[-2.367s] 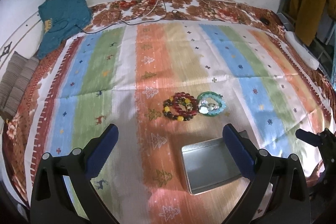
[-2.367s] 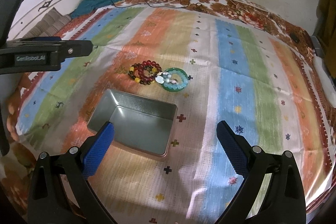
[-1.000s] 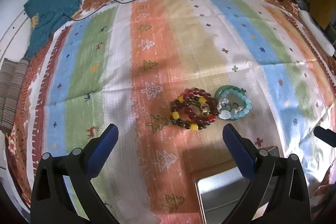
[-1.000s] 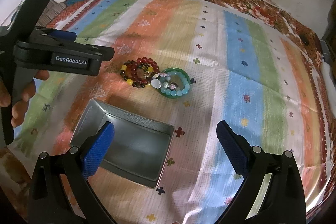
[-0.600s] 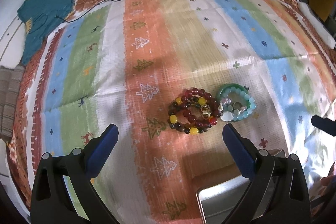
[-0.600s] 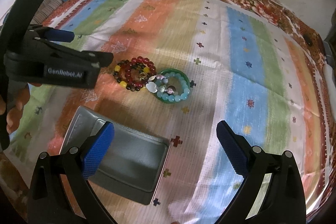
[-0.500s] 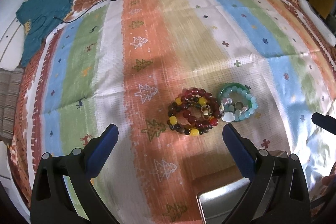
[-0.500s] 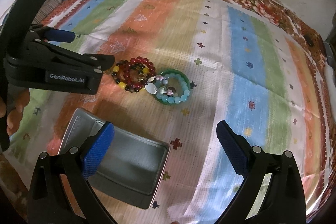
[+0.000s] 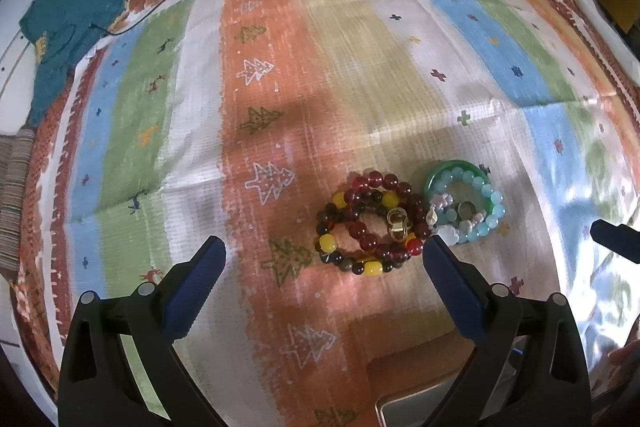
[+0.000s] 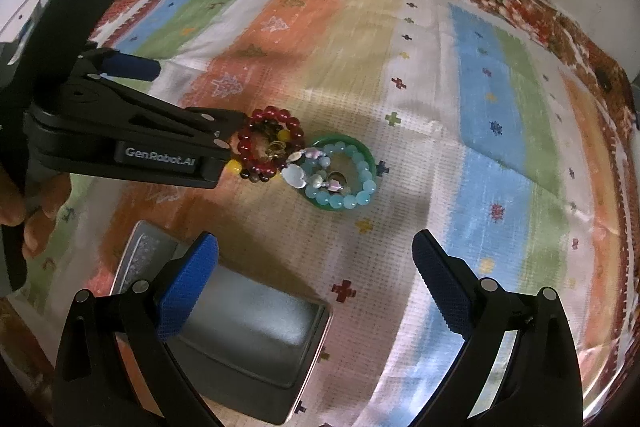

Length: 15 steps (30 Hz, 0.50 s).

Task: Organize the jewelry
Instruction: 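Close left gripper on red beaded bracelet while right gripper closes on white-pink bead bracelet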

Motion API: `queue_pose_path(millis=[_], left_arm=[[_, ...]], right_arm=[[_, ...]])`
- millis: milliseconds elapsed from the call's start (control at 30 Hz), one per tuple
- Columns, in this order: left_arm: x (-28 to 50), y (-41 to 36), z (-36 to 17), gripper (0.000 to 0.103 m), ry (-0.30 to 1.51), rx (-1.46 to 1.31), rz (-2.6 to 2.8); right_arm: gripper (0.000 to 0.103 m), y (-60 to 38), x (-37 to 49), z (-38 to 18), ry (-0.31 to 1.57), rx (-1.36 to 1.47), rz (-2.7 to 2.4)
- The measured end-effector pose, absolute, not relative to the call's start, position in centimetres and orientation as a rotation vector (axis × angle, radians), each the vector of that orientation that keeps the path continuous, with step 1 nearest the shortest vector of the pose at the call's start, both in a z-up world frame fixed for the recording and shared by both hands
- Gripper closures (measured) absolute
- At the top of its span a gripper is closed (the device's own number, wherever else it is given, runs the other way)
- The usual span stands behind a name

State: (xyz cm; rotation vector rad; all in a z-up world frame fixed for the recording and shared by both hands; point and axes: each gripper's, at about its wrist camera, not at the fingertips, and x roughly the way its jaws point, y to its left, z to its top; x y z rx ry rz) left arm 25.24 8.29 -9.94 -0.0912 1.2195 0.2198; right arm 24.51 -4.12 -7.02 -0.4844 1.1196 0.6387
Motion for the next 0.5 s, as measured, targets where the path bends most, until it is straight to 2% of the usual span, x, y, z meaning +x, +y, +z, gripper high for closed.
queue_pose_path(millis=[133,233,333,500], left_arm=[[25.8,8.7,-10.4,0.007,1.225,-0.098,0.232],[26.2,9.1,-10.7,0.012,1.229,-0.109,0.230],[26.6,9.2,-10.9,0.014,1.234,-0.110,0.227],[27.5,9.3,-12.0,0.027,1.269,-0.117,0.208]], right_arm=[[0.005,-3.6,25.1,-7.5,1.132,-0.494,0.639],[0.005,-3.2,25.4,-8.0,1.142,-0.505,0.639],[0.013,-2.9,25.8,-8.4,1.150,-0.516,0.636],[0.019,-2.3,26.7,-9.4,1.170,-0.530,0.627]])
